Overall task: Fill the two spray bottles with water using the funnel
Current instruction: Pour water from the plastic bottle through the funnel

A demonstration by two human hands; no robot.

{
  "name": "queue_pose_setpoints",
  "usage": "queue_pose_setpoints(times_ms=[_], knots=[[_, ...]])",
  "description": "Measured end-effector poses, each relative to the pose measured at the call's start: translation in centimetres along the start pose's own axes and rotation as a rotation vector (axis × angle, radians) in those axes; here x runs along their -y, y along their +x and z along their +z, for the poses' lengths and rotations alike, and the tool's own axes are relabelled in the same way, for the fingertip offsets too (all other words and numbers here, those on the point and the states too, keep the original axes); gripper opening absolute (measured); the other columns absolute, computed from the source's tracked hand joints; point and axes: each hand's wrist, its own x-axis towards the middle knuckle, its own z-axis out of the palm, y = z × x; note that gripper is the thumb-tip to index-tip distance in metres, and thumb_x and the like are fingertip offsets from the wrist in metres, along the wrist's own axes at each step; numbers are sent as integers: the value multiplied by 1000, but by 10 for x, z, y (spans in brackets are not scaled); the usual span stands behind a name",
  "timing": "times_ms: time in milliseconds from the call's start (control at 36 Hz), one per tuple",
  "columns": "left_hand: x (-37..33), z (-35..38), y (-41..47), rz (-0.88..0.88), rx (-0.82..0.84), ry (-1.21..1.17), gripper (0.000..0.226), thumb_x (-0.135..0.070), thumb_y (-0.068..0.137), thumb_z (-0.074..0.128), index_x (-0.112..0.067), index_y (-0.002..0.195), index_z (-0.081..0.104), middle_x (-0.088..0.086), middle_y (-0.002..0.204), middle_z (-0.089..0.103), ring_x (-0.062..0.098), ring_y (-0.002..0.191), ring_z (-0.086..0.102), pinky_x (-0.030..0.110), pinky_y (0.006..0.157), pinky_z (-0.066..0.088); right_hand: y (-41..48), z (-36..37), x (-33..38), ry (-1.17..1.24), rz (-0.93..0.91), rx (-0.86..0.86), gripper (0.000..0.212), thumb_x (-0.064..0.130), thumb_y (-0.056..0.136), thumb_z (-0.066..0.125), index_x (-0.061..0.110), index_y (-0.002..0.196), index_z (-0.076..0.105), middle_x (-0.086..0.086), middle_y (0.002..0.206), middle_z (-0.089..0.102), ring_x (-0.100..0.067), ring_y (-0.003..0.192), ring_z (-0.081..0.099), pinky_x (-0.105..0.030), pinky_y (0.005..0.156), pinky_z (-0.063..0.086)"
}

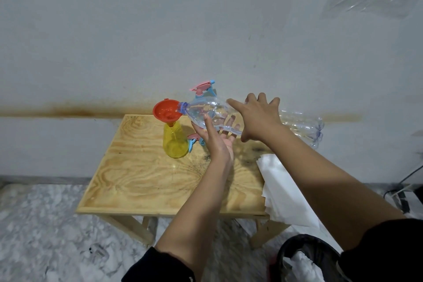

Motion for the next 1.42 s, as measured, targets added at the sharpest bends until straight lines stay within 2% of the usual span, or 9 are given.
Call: queue_pose_setpoints(times_ms=[333, 528, 667, 778, 889, 972, 1028, 1167, 1417], knots=[[-5, -10, 2, 48, 10, 124, 71, -47, 90, 54, -52, 142, 6, 9, 141, 47, 28, 97, 69, 51, 87, 52, -3, 15, 4, 113, 27, 31, 101, 41, 66, 75, 42, 144, 11, -8, 135, 36, -33, 124, 33, -52, 96, 33], [-13, -17, 3, 59, 23, 242, 65, -43, 92, 55, -53, 141, 13, -4, 142, 45, 31, 111, 62, 54, 96, 47, -5, 32, 8, 248, 59, 28, 100, 40, 66, 74, 43, 144, 11, -7, 132, 37, -32, 121, 36, -48, 90, 35], [-18, -18, 6, 123, 68, 396, 66, -39, 91, 57, -54, 141, 16, -19, 114, 55, 12, 94, 68, 48, 91, 52, -7, 49, 10, 418, 121, 29, 103, 41, 63, 76, 44, 144, 12, -5, 130, 37, -29, 118, 37, -47, 90, 34], [-22, -13, 13, 159, 125, 500, 71, -38, 88, 61, -53, 141, 16, 0, 141, 47, 19, 111, 62, 44, 88, 54, -8, 62, 7, 583, 160, -17, 102, 37, 63, 75, 44, 144, 14, -3, 127, 38, -27, 114, 38, -42, 86, 33], [-20, -1, 20, 272, 228, 633, 74, -28, 91, 60, -44, 146, 12, -13, 125, 51, -6, 94, 62, 32, 91, 52, -7, 75, -1, 746, 167, -102, 102, 36, 66, 75, 42, 146, 12, -5, 127, 42, -27, 118, 39, -43, 92, 37], [-21, 13, 23, 299, 282, 736, 76, -42, 81, 68, -62, 135, 18, 13, 126, 55, 19, 105, 61, 37, 87, 51, -3, 85, -7, 893, 172, -176, 106, 34, 66, 78, 38, 148, 11, -6, 136, 43, -26, 126, 40, -44, 98, 41], [-18, 18, 31, 319, 341, 779, 77, -38, 81, 68, -58, 137, 19, 20, 128, 51, 17, 106, 59, 34, 88, 50, 1, 90, -9, 979, 173, -204, 109, 35, 66, 80, 37, 148, 9, -5, 144, 39, -23, 132, 38, -43, 103, 39], [-12, 34, 47, 365, 482, 890, 77, -23, 88, 65, -53, 137, 14, 11, 125, 46, 2, 103, 56, 22, 88, 48, 18, 103, -17, 1116, 176, -234, 108, 36, 73, 78, 28, 150, 2, 0, 154, 25, -14, 140, 26, -25, 104, 27], [1, 44, 66, 352, 583, 1030, 81, -27, 83, 70, -60, 132, 15, 6, 136, 40, 18, 121, 45, 18, 86, 41, 40, 119, -30, 1154, 231, -283, 104, 49, 68, 74, 28, 149, 12, 2, 149, 36, -16, 137, 34, -45, 112, 33]])
